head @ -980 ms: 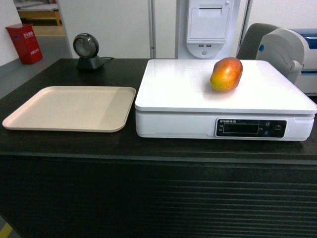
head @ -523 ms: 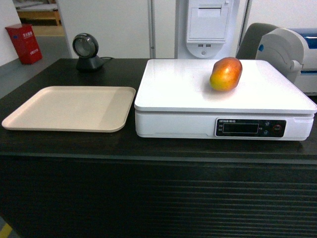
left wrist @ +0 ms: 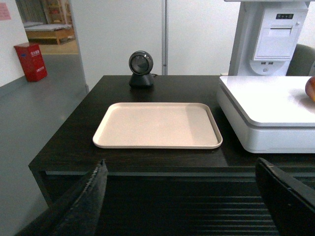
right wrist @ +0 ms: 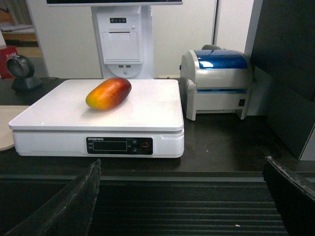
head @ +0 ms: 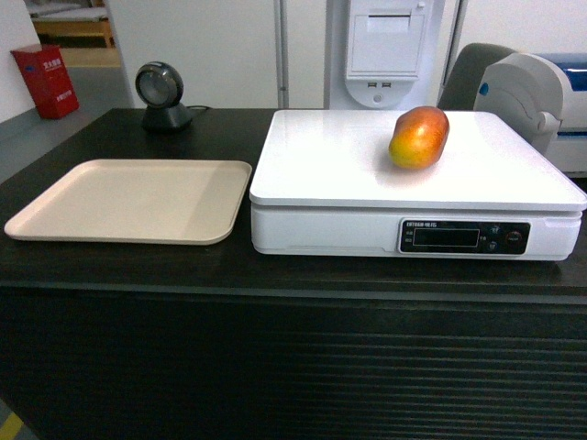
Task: Place dark red mango on scale at checkout
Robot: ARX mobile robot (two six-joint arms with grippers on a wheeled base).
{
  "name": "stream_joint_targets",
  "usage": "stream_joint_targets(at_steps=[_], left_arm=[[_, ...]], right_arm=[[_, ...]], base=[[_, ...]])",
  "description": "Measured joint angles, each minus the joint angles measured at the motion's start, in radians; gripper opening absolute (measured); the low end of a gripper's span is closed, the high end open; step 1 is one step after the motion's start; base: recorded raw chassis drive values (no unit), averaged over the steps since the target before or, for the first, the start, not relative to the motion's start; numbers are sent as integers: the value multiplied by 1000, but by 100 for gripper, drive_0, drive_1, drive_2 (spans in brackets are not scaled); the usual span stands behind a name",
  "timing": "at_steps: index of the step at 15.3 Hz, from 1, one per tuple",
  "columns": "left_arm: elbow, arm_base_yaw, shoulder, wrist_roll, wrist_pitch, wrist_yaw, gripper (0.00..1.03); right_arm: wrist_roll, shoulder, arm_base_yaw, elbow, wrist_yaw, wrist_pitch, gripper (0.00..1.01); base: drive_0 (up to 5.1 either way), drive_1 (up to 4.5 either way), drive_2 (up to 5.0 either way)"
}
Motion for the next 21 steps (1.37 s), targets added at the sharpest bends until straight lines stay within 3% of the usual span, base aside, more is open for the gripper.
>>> stream_joint_targets(at_steps=[1, 21], left_arm=[[0, 0, 0, 1, 0, 0, 100], [0, 0, 0, 1, 1, 0, 98]], right_arm=[[0, 0, 0, 0, 0, 0, 98], [0, 0, 0, 0, 0, 0, 98]], base=[[0, 0, 0], [0, 0, 0]])
